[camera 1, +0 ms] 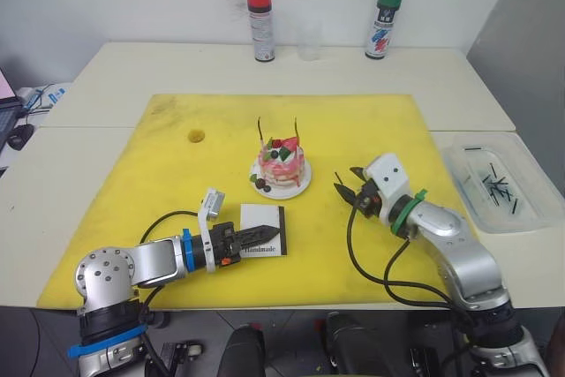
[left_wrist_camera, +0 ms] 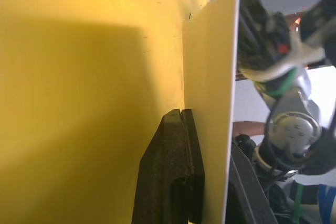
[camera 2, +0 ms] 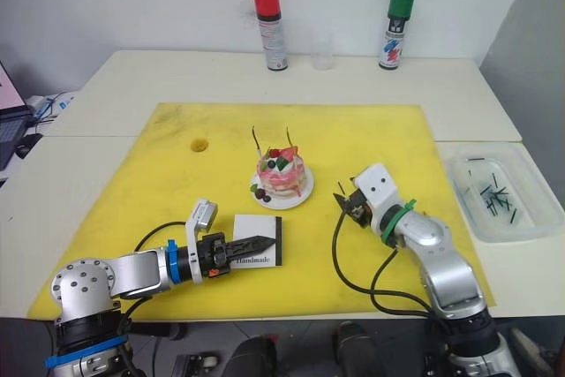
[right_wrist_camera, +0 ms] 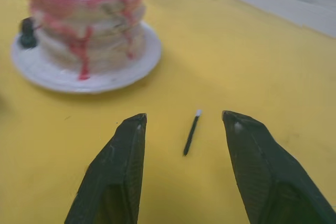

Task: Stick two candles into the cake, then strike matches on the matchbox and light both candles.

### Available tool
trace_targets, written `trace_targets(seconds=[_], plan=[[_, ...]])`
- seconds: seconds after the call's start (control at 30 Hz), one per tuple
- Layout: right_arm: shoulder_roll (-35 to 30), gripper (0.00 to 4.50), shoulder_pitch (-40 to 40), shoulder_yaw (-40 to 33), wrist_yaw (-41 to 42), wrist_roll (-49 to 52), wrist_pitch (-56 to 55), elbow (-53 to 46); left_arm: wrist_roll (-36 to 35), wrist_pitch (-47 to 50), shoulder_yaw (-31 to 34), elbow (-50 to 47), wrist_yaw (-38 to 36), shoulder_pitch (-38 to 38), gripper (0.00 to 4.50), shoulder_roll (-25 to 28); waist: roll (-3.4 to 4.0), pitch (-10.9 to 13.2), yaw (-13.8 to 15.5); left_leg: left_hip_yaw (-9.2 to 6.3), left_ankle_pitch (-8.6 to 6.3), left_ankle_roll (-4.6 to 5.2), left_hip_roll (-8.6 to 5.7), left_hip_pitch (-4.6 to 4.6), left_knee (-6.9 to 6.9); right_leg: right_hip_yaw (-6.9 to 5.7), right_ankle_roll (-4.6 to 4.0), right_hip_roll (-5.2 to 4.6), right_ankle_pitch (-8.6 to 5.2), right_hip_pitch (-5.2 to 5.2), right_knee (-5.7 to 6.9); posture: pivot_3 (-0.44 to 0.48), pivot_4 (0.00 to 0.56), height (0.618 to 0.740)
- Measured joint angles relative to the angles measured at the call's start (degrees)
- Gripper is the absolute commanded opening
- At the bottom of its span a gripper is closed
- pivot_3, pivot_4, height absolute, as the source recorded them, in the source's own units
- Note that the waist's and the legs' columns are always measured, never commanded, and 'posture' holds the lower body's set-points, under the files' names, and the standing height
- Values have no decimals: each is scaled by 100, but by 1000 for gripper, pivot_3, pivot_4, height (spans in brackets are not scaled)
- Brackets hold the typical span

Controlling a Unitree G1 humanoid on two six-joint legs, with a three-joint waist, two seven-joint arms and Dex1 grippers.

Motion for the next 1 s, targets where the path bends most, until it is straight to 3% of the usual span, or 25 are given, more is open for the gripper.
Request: trace_targets(seconds=[0.27,0.4,0.53,0.83,1.0], plan=[[516,2295,-305,-80,-655,-152,-77,999,-679,-268,-132,-171,599,181,0,14,-16,9,13,-2,0,0,-2,-13,5,-6,4,-6,2,0,-11,0,150,689],[740,1409,-332,-191,-691,24,270,926,-996,-524,-283,-217,830,329,0,156,-16,9,15,-6,0,0,-2,-12,5,-9,4,-6,2,0,-10,0,150,689],[979,27,-351,-324,-842,169,711,752,-1284,-767,-508,-320,955,477,0,390,-16,9,15,-6,0,0,-2,-13,5,-9,3,-6,2,0,-10,0,150,689],[1038,27,-446,-571,-872,571,1586,264,-1717,-1300,-992,-406,1001,731,0,958,-15,10,16,-6,0,0,-1,-24,3,-11,-2,-6,-1,-12,-12,0,150,689],[88,27,-711,-697,-123,1321,2474,-960,-1853,-1472,-1178,-540,904,863,0,1365,-14,10,31,-5,0,0,-1,-72,2,-13,-5,-6,-3,-70,-2,0,150,689]])
